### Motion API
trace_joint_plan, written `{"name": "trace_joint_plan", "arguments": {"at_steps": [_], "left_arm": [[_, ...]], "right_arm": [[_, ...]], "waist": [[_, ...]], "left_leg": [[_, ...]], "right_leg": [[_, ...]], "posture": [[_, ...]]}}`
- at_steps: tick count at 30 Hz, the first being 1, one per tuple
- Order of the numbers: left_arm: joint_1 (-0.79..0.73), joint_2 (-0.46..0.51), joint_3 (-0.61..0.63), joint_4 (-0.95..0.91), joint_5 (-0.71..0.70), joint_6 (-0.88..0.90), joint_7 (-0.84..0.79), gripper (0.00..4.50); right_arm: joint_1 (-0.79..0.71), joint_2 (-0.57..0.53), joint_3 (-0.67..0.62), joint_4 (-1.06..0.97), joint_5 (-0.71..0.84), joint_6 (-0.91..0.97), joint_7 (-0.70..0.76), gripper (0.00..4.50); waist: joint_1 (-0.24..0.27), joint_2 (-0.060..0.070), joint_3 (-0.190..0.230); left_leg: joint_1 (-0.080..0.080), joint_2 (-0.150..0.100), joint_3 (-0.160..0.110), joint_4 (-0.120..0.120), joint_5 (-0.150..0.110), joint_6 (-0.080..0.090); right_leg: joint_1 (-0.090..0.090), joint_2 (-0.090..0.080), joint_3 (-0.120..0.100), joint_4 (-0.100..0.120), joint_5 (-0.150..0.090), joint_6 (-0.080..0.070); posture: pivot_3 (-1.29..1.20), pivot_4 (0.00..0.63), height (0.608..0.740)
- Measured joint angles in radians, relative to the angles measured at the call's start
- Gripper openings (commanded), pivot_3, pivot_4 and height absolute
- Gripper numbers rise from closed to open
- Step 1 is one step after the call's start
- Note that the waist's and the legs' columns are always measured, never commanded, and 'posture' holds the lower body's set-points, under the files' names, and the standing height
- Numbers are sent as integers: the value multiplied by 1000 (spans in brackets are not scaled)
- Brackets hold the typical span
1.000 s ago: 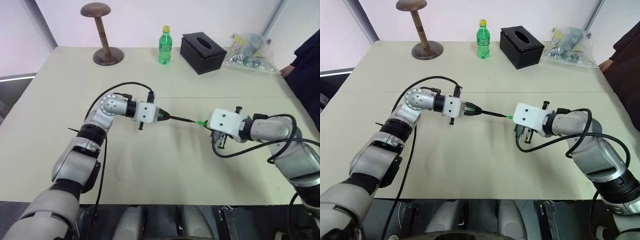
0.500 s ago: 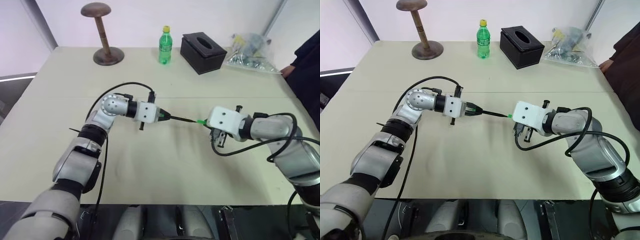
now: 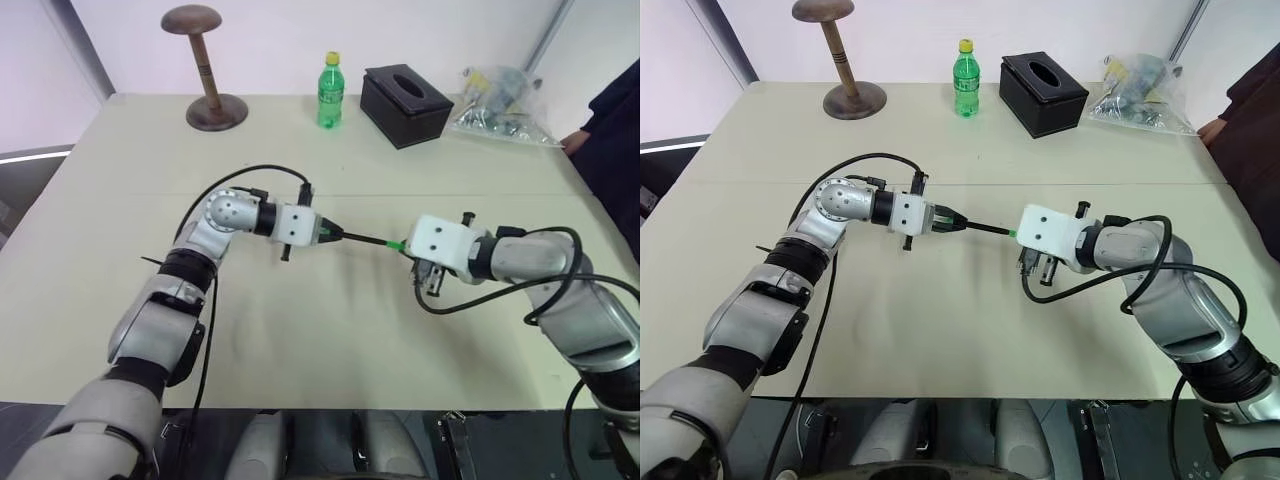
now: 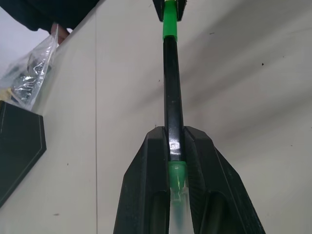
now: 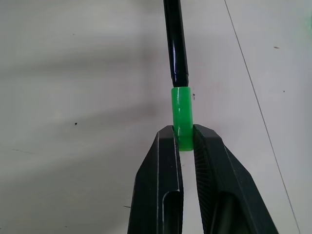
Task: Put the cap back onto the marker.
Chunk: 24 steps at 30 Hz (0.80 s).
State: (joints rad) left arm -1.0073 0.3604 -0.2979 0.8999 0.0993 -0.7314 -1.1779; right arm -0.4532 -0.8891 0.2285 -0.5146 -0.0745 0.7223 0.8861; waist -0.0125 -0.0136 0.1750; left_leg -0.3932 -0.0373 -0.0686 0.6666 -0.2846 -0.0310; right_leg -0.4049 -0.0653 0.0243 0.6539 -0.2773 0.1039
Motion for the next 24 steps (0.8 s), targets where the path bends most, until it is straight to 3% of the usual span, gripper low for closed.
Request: {"name": "trace_joint_plan", "arguments": {"at_steps": [24], "left_arm": [[1, -8, 42, -1, -89, 113, -132, 0]], "right_arm": [[-27, 26, 22, -32, -21, 37, -6, 42]], "waist": [[0, 0, 0]], "left_leg": [[0, 0, 0, 0, 0, 0]], "right_leg": [[0, 0, 0, 0, 0, 0]], "posture": [[0, 150, 740]]}}
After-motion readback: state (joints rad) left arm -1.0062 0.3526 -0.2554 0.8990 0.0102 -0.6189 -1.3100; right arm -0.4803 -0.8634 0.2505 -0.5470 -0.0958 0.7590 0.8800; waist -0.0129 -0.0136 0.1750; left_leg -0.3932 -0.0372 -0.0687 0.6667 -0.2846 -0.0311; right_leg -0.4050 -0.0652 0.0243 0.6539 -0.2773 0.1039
